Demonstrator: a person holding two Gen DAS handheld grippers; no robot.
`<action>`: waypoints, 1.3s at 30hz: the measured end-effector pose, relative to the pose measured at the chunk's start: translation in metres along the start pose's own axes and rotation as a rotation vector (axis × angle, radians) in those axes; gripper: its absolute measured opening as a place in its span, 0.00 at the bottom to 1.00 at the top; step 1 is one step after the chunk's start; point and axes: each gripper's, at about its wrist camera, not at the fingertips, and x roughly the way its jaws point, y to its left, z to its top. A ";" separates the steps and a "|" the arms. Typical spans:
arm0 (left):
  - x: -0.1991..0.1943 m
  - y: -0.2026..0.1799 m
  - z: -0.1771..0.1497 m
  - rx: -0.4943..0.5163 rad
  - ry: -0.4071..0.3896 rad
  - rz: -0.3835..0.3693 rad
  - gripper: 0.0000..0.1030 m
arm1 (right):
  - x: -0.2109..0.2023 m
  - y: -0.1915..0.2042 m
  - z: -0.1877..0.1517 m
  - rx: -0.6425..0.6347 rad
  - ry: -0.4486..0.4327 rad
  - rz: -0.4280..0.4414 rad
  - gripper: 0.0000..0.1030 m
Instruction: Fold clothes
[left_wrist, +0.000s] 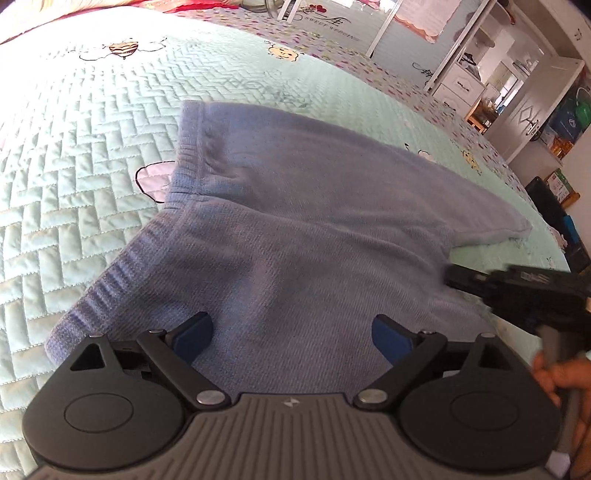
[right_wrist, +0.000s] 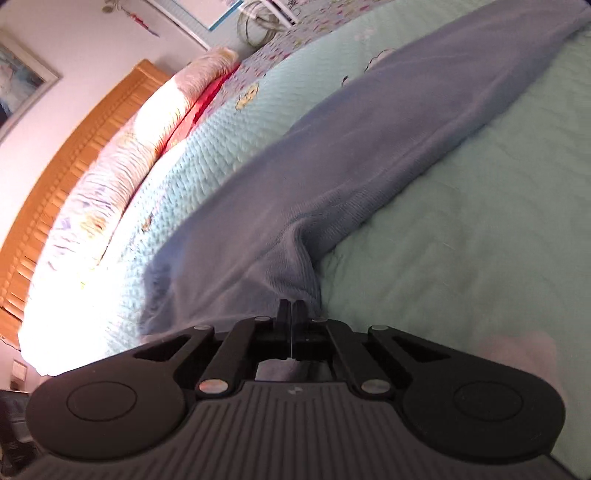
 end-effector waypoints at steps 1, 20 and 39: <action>-0.002 -0.003 -0.001 -0.001 0.000 -0.007 0.93 | -0.012 0.001 -0.003 -0.004 -0.013 0.002 0.09; -0.006 -0.076 -0.044 0.161 0.092 0.058 0.90 | -0.301 -0.157 -0.154 0.254 -0.197 -0.273 0.09; -0.003 -0.111 -0.055 0.166 0.141 0.039 1.00 | -0.321 -0.160 -0.144 -0.042 -0.153 -0.707 0.33</action>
